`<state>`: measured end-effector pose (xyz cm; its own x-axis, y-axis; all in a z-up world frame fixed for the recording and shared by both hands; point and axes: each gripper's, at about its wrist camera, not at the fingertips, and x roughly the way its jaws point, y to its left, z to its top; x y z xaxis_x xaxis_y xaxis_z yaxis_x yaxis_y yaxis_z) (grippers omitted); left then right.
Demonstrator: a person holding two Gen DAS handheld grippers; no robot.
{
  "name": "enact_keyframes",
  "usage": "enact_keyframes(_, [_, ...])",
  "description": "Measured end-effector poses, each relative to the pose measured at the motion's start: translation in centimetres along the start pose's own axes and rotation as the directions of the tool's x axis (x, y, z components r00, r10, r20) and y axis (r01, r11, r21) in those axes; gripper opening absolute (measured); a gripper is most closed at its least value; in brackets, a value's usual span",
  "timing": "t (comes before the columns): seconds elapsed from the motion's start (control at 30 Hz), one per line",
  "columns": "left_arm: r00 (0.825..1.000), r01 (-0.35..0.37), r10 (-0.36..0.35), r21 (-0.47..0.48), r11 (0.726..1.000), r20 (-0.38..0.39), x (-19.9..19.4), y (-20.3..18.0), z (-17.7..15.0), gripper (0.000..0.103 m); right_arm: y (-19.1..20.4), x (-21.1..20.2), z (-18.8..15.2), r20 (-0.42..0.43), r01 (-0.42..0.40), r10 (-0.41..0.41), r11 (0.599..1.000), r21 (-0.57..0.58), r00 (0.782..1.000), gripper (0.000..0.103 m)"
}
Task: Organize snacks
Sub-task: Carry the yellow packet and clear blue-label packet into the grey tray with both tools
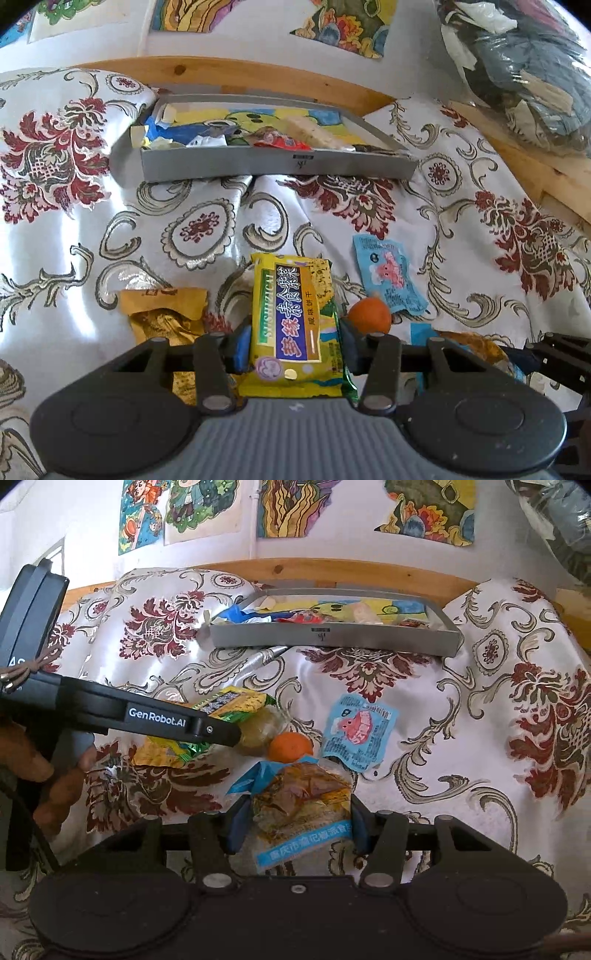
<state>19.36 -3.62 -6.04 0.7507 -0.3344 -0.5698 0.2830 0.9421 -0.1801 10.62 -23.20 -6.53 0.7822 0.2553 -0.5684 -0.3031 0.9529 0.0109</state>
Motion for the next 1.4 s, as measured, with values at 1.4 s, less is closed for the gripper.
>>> enact_keyframes(1.4, [0.980,-0.125,0.152,-0.197,0.972,0.128,4.3,7.6,15.3,0.051,-6.2,11.4,18.9,0.217,-0.022,0.042,0.995,-0.096,0.975,0.055])
